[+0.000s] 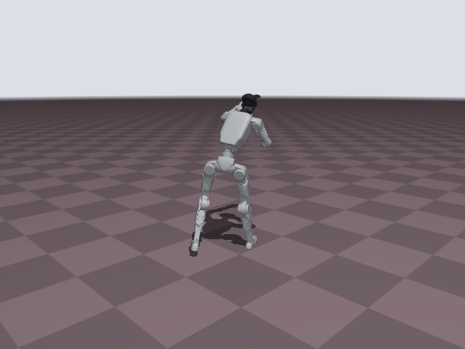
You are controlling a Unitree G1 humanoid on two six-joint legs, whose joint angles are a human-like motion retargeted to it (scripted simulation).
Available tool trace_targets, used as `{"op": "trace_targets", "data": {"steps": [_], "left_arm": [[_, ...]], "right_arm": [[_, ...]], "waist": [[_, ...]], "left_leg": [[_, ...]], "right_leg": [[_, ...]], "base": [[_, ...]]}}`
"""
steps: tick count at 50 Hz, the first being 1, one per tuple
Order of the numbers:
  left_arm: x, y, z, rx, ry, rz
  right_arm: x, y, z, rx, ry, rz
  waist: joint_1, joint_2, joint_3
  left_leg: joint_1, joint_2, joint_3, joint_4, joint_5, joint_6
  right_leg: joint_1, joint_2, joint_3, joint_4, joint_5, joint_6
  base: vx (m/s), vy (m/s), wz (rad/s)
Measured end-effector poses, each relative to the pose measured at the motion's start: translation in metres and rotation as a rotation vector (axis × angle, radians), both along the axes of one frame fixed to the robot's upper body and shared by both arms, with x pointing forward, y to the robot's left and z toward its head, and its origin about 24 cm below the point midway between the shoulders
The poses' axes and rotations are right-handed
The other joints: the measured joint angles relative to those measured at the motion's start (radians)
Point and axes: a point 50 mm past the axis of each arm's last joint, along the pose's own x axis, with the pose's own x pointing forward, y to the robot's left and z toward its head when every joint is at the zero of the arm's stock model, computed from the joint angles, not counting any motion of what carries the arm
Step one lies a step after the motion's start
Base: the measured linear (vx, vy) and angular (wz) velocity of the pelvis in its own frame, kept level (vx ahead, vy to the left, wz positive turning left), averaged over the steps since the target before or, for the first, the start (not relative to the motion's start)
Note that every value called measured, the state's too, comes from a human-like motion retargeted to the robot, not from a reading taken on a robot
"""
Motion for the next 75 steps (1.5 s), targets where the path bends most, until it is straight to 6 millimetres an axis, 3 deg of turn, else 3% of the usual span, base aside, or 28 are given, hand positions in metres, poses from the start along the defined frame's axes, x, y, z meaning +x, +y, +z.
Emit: {"op": "trace_targets", "data": {"steps": [4,7,10,13,15,20,24,27,30,37,40,45,48,52,58,60,63,65,70,75], "left_arm": [[-0.017,-0.033,-0.027,0.13,-0.012,-0.229],[-0.02,-0.052,-0.031,0.197,0.012,-0.32],[-0.012,-0.068,-0.016,0.203,-0.008,-0.308],[0.005,-0.076,0.01,0.145,-0.087,-0.18],[0.02,-0.071,0.025,0.097,-0.142,-0.029],[0.057,-0.03,0.04,0.057,-0.09,0.329],[0.069,-0.018,0.037,0.058,0.078,0.385],[0.062,-0.019,0.026,0.065,0.127,0.297],[0.041,-0.031,0.008,0.102,0.099,0.127],[-0.013,-0.101,-0.046,0.371,0.129,-0.529],[-0.02,-0.112,-0.045,0.321,0.046,-0.587],[0.002,-0.077,-0.027,-0.042,-0.181,-0.393],[0.014,-0.051,-0.036,-0.163,-0.182,-0.413],[0.011,-0.033,-0.064,-0.214,-0.163,-0.547],[-0.006,-0.025,-0.125,-0.392,-0.03,-1.012],[-0.008,-0.02,-0.142,-0.467,0.019,-1.124],[-0.008,-0.015,-0.159,-0.541,0.064,-1.187],[-0.009,-0.012,-0.167,-0.581,0.073,-1.204],[-0.017,-0.017,-0.177,-0.64,0.055,-1.19],[-0.032,-0.029,-0.156,-0.482,0.015,-1.143]], "right_arm": [[0.001,0.0,-0.012,-0.035,0.027,-0.007],[0.004,-0.004,-0.014,0.01,0.038,-0.019],[0.008,-0.01,-0.006,0.108,0.033,-0.024],[0.011,-0.015,0.007,0.248,0.008,-0.019],[0.011,-0.018,0.016,0.334,-0.019,-0.016],[0.006,-0.016,0.032,0.367,-0.071,0.0],[0.004,-0.009,0.032,0.276,-0.054,-0.014],[0.005,-0.009,0.02,0.178,0.002,-0.027],[0.008,-0.011,0.001,0.102,0.073,-0.045],[0.021,-0.022,-0.026,0.113,0.235,-0.092],[0.025,-0.028,-0.025,0.153,0.226,-0.121],[0.025,-0.036,-0.024,0.18,0.186,-0.148],[0.022,-0.038,-0.032,0.163,0.194,-0.139],[0.019,-0.036,-0.048,0.107,0.258,-0.12],[0.026,-0.049,-0.059,0.143,0.471,-0.118],[0.026,-0.061,-0.056,0.19,0.502,-0.131],[0.023,-0.076,-0.05,0.257,0.496,-0.155],[0.019,-0.087,-0.047,0.294,0.479,-0.181],[0.012,-0.114,-0.049,0.339,0.431,-0.319],[0.015,-0.111,-0.065,0.164,0.409,-0.433]], "waist": [[0.0,-0.007,0.004],[-0.008,-0.013,0.0],[-0.011,-0.025,0.0],[0.006,-0.044,0.005],[0.026,-0.054,0.008],[0.108,-0.052,0.011],[0.202,-0.077,0.015],[0.266,-0.105,0.018],[0.305,-0.142,0.023],[0.344,-0.205,0.036],[0.365,-0.219,0.04],[0.44,-0.224,0.04],[0.499,-0.21,0.04],[0.557,-0.168,0.04],[0.558,-0.097,0.04],[0.555,-0.082,0.04],[0.557,-0.075,0.04],[0.554,-0.071,0.04],[0.511,-0.045,0.04],[0.318,-0.031,0.04]], "left_leg": [[0.019,0.008,0.041,-0.055,-0.034,0.025],[0.016,0.012,0.038,-0.02,-0.063,0.048],[0.006,0.007,0.022,0.01,-0.088,0.037],[-0.006,-0.003,0.017,0.036,-0.11,0.007],[-0.013,-0.009,0.017,0.051,-0.121,-0.009],[-0.03,-0.019,0.02,0.09,-0.145,-0.028],[-0.053,-0.023,0.018,0.126,-0.164,-0.025],[-0.072,-0.037,0.011,0.145,-0.173,-0.016],[-0.09,-0.062,-0.008,0.149,-0.177,-0.013],[-0.132,-0.099,-0.105,0.124,-0.163,-0.026],[-0.149,-0.114,-0.157,0.108,-0.148,-0.022],[-0.178,-0.107,-0.235,0.082,-0.117,-0.013],[-0.188,-0.092,-0.277,0.055,-0.1,-0.016],[-0.192,-0.063,-0.343,0.001,-0.074,-0.033],[-0.222,-0.042,-0.45,-0.054,-0.047,-0.07],[-0.234,-0.044,-0.469,-0.051,-0.051,-0.08],[-0.243,-0.046,-0.466,-0.018,-0.08,-0.091],[-0.242,-0.042,-0.451,0.024,-0.114,-0.095],[-0.195,0.011,-0.36,0.168,-0.207,-0.068],[-0.046,0.091,-0.195,0.278,-0.216,0.03]], "right_leg": [[0.003,-0.005,0.003,-0.008,0.014,0.014],[0.001,-0.017,0.002,-0.008,0.027,0.023],[0.004,-0.033,-0.005,-0.006,0.041,0.034],[0.011,-0.051,-0.017,-0.006,0.053,0.04],[0.017,-0.062,-0.026,-0.008,0.06,0.04],[0.026,-0.08,-0.042,-0.017,0.079,0.04],[0.021,-0.084,-0.039,-0.018,0.1,0.04],[0.012,-0.099,-0.037,-0.013,0.11,0.04],[0.007,-0.124,-0.047,-0.002,0.108,0.04],[0.029,-0.162,-0.157,0.035,0.059,0.04],[0.048,-0.176,-0.217,0.054,0.032,0.036],[0.052,-0.162,-0.3,0.099,0.006,-0.008],[0.033,-0.151,-0.313,0.15,0.015,-0.034],[-0.018,-0.129,-0.214,0.255,0.058,-0.035],[-0.082,-0.14,0.022,0.309,0.059,0.035],[-0.089,-0.198,-0.003,0.261,0.024,0.019],[-0.103,-0.305,-0.17,0.161,-0.05,-0.017],[-0.115,-0.359,-0.308,0.11,-0.098,-0.005],[-0.16,-0.382,-0.47,0.082,-0.084,0.04],[-0.203,-0.351,-0.347,0.181,0.075,-0.026]], "base": [[-0.06,0.24,-0.14],[-0.09,0.26,0.03],[-0.11,0.27,0.13],[-0.11,0.24,0.16],[-0.11,0.21,0.13],[-0.09,0.17,0.07],[-0.07,0.1,0.06],[-0.04,0.11,0.21],[-0.02,0.11,0.44],[-0.01,0.04,0.74],[0.04,-0.01,0.88],[0.06,-0.1,0.67],[0.1,-0.13,0.54],[0.11,-0.15,0.69],[0.12,-0.21,0.96],[0.12,-0.29,0.65],[0.14,-0.34,0.16],[0.16,-0.37,-0.27],[0.21,-0.37,-0.97],[0.36,-0.3,-1.74]]}}
